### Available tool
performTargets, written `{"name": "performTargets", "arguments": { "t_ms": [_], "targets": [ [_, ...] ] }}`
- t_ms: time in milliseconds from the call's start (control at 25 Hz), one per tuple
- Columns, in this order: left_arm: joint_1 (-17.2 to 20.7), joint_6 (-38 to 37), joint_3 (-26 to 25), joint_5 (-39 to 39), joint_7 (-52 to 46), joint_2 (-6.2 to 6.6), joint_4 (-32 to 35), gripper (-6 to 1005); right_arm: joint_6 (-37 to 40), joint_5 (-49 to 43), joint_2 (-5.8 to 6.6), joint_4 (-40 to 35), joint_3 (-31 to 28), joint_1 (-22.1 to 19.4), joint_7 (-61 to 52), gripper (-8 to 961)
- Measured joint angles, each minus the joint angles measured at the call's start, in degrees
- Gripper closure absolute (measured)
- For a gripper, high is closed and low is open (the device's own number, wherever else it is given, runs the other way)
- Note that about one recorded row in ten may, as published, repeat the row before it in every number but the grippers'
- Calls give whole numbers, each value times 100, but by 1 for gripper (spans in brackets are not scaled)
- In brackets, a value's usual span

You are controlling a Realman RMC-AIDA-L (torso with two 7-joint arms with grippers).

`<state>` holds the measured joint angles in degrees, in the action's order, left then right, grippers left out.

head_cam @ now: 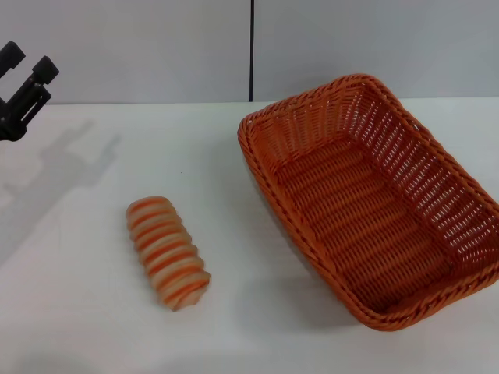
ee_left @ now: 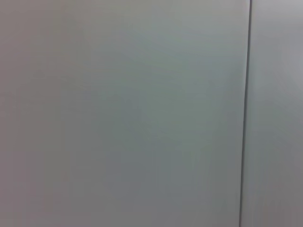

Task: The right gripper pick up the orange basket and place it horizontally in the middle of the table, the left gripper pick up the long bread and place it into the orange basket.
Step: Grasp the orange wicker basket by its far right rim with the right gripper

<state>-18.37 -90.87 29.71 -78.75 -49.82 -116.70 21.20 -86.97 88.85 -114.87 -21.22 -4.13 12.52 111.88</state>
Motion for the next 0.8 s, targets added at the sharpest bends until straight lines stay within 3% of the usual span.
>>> {"name": "performTargets", "arguments": {
  "t_ms": [600,680,800],
  "targets": [
    [35,18,-186,44,-2,-29,-26,409,125,59,0,10,-42,-6,-85,260],
    [58,20,-190,44,-2,-30,-28,410,128,48,29,-19,-18,6,-249,260],
    [71,52,-194,44,-2,-36,-29,411,112,-131,197,-55,106,77,-697,260]
  ]
}}
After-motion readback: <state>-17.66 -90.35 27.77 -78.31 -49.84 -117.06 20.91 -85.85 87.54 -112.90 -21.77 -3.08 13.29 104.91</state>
